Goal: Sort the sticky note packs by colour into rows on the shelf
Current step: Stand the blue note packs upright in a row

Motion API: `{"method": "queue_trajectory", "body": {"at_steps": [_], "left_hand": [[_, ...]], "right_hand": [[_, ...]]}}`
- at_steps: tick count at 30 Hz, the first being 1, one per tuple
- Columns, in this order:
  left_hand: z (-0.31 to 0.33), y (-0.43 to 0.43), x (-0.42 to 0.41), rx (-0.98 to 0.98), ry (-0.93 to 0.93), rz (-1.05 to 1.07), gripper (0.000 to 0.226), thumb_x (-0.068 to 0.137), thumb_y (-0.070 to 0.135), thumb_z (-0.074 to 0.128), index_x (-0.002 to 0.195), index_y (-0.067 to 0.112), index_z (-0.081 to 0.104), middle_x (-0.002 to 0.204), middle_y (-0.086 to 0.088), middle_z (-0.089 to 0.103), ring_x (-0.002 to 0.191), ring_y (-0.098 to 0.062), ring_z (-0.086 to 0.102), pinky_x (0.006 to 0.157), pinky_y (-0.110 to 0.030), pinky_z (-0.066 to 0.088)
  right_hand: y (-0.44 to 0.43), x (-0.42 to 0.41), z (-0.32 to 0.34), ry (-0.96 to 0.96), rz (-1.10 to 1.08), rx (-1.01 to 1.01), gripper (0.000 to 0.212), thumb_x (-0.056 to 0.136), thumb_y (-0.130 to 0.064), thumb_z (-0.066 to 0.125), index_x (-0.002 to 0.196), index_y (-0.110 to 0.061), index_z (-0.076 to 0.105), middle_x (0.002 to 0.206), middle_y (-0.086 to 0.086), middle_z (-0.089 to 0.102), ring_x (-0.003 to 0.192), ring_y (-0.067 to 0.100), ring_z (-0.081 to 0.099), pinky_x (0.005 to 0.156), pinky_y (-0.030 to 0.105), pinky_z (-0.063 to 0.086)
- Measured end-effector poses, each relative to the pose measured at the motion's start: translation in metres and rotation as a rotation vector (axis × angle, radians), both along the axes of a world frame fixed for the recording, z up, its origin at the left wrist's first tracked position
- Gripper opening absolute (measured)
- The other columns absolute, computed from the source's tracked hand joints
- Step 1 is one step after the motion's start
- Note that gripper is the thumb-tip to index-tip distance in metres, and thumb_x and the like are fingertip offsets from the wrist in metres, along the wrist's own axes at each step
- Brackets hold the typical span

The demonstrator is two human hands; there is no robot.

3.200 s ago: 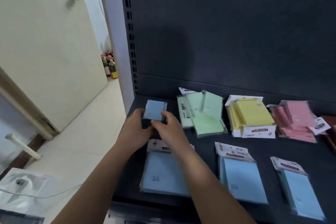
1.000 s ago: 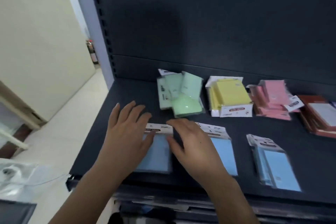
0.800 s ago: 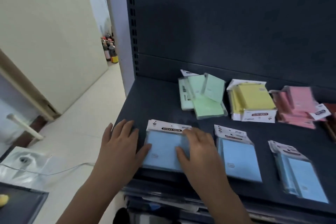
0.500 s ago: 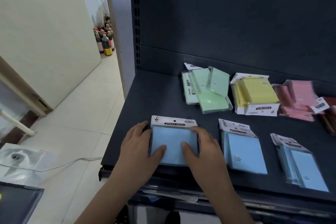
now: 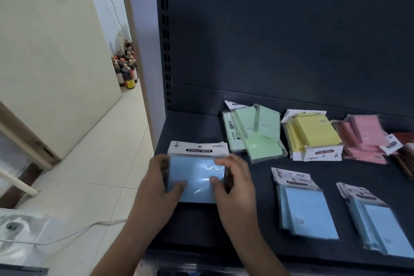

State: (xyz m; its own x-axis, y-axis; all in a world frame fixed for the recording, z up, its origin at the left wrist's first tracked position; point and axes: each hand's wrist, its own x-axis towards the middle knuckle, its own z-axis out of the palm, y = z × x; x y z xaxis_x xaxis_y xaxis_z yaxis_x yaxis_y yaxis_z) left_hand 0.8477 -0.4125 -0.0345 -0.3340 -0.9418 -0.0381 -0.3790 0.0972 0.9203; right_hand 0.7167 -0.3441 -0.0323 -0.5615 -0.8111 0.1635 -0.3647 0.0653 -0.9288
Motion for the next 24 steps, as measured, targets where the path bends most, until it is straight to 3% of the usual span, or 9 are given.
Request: {"method": "queue_trajectory", "body": {"at_steps": [2, 4, 7, 8, 12, 16, 18, 22, 24], "left_hand": [[0.003, -0.020, -0.004, -0.044, 0.020, 0.002, 0.071, 0.082, 0.004, 0.065, 0.135, 0.029, 0.025, 0.106, 0.026, 0.048, 0.091, -0.001, 0.056, 0.072, -0.011, 0.044], [0.004, -0.043, -0.011, -0.115, -0.002, -0.015, 0.074, 0.084, 0.005, 0.062, 0.141, 0.028, 0.020, 0.117, 0.018, 0.049, 0.097, -0.006, 0.054, 0.079, -0.012, 0.045], [0.005, -0.083, -0.029, -0.227, -0.053, -0.051, 0.073, 0.084, 0.004, 0.062, 0.143, 0.024, 0.022, 0.142, 0.001, 0.038, 0.122, -0.022, 0.047, 0.102, -0.039, 0.043], [0.005, -0.096, -0.037, -0.258, -0.063, -0.063, 0.073, 0.084, 0.003, 0.062, 0.143, 0.021, 0.023, 0.146, 0.000, 0.033, 0.127, -0.023, 0.042, 0.106, -0.040, 0.039], [0.003, -0.120, -0.065, -0.311, -0.042, -0.039, 0.069, 0.084, -0.001, 0.059, 0.142, 0.015, 0.025, 0.149, -0.001, 0.026, 0.133, -0.016, 0.033, 0.101, -0.014, 0.026], [-0.014, -0.113, -0.080, -0.327, 0.006, 0.041, 0.068, 0.087, -0.001, 0.056, 0.144, 0.014, 0.021, 0.151, -0.003, 0.022, 0.138, -0.017, 0.026, 0.102, -0.010, 0.018], [-0.020, -0.113, -0.085, -0.309, 0.038, 0.053, 0.073, 0.087, 0.000, 0.056, 0.145, 0.014, 0.015, 0.151, -0.004, 0.023, 0.138, -0.016, 0.024, 0.107, -0.015, 0.020], [-0.024, -0.117, -0.090, -0.308, 0.043, 0.056, 0.078, 0.086, 0.001, 0.058, 0.147, 0.013, 0.010, 0.151, -0.003, 0.020, 0.139, -0.016, 0.024, 0.107, -0.018, 0.021], [-0.024, -0.117, -0.091, -0.285, 0.056, 0.067, 0.078, 0.087, 0.003, 0.059, 0.147, 0.012, 0.010, 0.150, -0.003, 0.022, 0.137, -0.016, 0.027, 0.107, -0.019, 0.024]], "right_hand": [[-0.027, -0.003, -0.001, 0.030, 0.023, -0.009, 0.038, 0.080, 0.007, 0.059, 0.098, -0.026, 0.059, 0.122, -0.013, 0.049, 0.080, 0.001, 0.050, 0.077, 0.010, 0.040], [-0.057, -0.008, -0.001, 0.045, 0.021, -0.023, 0.035, 0.081, 0.007, 0.056, 0.103, -0.019, 0.059, 0.128, -0.012, 0.047, 0.096, 0.002, 0.049, 0.086, 0.010, 0.040], [-0.096, -0.015, -0.001, 0.023, -0.075, -0.129, 0.039, 0.081, 0.012, 0.052, 0.110, -0.013, 0.060, 0.134, -0.004, 0.048, 0.122, -0.001, 0.041, 0.094, -0.002, 0.027], [-0.107, -0.017, 0.000, -0.005, -0.122, -0.169, 0.041, 0.081, 0.014, 0.050, 0.112, -0.012, 0.060, 0.135, -0.002, 0.048, 0.124, -0.001, 0.041, 0.094, -0.002, 0.027], [-0.136, -0.022, -0.006, -0.058, -0.208, -0.278, 0.043, 0.082, 0.019, 0.045, 0.113, -0.006, 0.061, 0.136, -0.001, 0.042, 0.113, -0.028, 0.032, 0.088, -0.007, 0.024], [-0.142, -0.032, -0.018, -0.021, -0.192, -0.284, 0.043, 0.086, 0.015, 0.045, 0.117, -0.011, 0.058, 0.141, -0.001, 0.039, 0.121, -0.022, 0.030, 0.095, -0.004, 0.024], [-0.141, -0.039, -0.022, 0.001, -0.199, -0.285, 0.043, 0.085, 0.014, 0.046, 0.119, -0.011, 0.056, 0.137, 0.001, 0.043, 0.120, -0.022, 0.031, 0.098, -0.001, 0.025], [-0.139, -0.052, -0.024, -0.052, -0.177, -0.254, 0.046, 0.083, 0.011, 0.051, 0.118, -0.019, 0.051, 0.124, 0.000, 0.048, 0.119, 0.006, 0.045, 0.105, 0.020, 0.035], [-0.137, -0.057, -0.023, -0.078, -0.154, -0.232, 0.047, 0.083, 0.009, 0.053, 0.116, -0.025, 0.048, 0.122, 0.000, 0.049, 0.113, 0.007, 0.048, 0.101, 0.019, 0.039]]}}
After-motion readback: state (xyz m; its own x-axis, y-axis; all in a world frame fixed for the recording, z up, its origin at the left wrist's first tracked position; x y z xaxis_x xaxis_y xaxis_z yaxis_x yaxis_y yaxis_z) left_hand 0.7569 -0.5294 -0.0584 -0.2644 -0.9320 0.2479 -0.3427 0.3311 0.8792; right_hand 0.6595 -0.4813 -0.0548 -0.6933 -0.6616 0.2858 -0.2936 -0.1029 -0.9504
